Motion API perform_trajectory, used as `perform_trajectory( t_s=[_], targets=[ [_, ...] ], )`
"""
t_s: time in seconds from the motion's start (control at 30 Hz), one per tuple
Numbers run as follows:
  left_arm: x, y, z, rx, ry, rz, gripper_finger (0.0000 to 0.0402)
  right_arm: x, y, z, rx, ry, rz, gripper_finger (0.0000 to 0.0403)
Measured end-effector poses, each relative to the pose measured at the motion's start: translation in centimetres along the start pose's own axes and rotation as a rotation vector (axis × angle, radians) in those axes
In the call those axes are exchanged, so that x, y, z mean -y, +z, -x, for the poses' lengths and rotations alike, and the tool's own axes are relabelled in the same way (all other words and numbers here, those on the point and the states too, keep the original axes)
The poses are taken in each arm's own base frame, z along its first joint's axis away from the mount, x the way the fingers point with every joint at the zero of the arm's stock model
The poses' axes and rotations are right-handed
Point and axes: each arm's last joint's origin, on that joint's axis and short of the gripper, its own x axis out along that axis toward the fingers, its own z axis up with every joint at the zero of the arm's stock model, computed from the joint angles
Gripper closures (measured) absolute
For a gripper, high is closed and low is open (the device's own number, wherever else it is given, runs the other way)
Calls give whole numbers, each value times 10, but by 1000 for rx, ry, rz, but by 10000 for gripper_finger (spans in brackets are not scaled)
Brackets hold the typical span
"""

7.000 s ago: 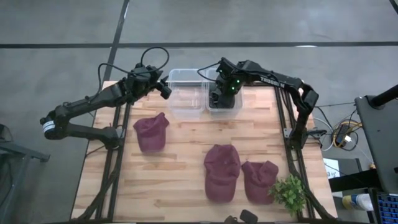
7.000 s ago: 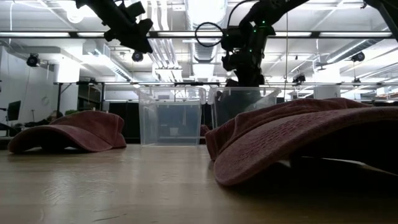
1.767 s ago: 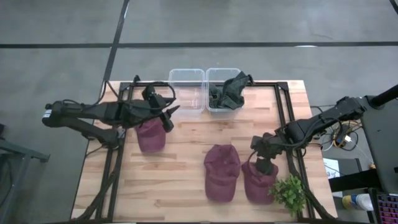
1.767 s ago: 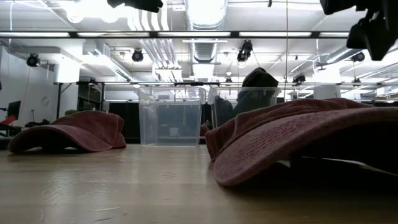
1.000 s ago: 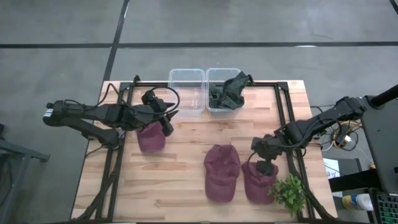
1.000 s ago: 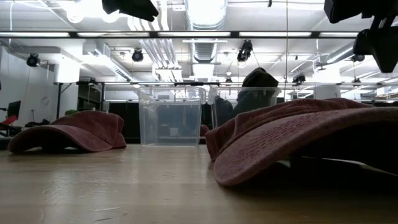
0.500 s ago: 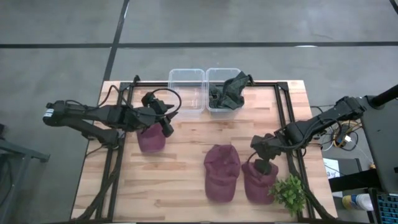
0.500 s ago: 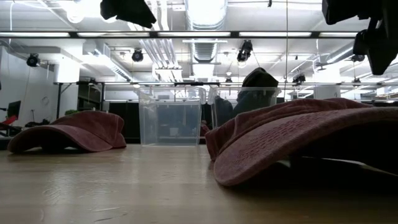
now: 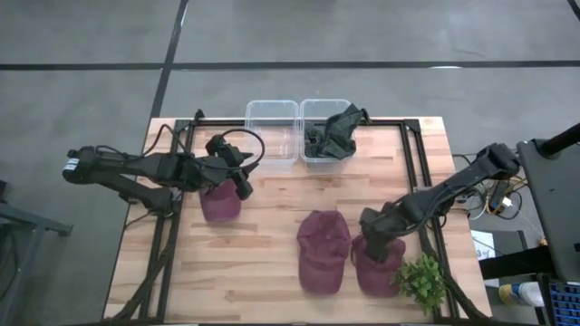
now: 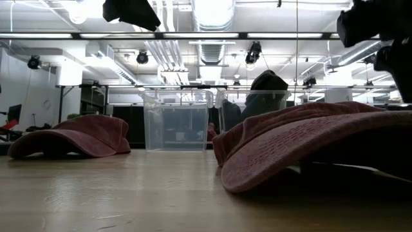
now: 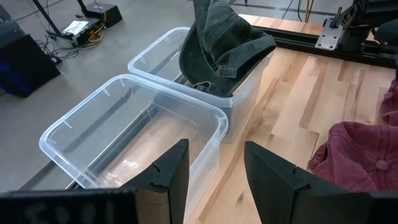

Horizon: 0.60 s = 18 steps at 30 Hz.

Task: Pick & Place hat
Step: Put the right red cap into the left transparent bin

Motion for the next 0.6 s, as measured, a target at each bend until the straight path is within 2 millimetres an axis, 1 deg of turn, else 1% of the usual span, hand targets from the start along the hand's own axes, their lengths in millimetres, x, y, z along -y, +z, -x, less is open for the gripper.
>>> perform_trajectory(
  t_s=[0.23, 0.4, 0.6],
  targets=[
    [0, 0, 0, 0, 0, 1, 255, -6, 5, -24, -46, -76, 15, 35],
    [0, 0, 0, -3, 0, -1, 255, -14, 10, -36, -43, -61, 43, 35],
    [0, -1, 0, -5, 1, -3, 255, -19, 14, -46, -38, -51, 44, 35]
  ],
)
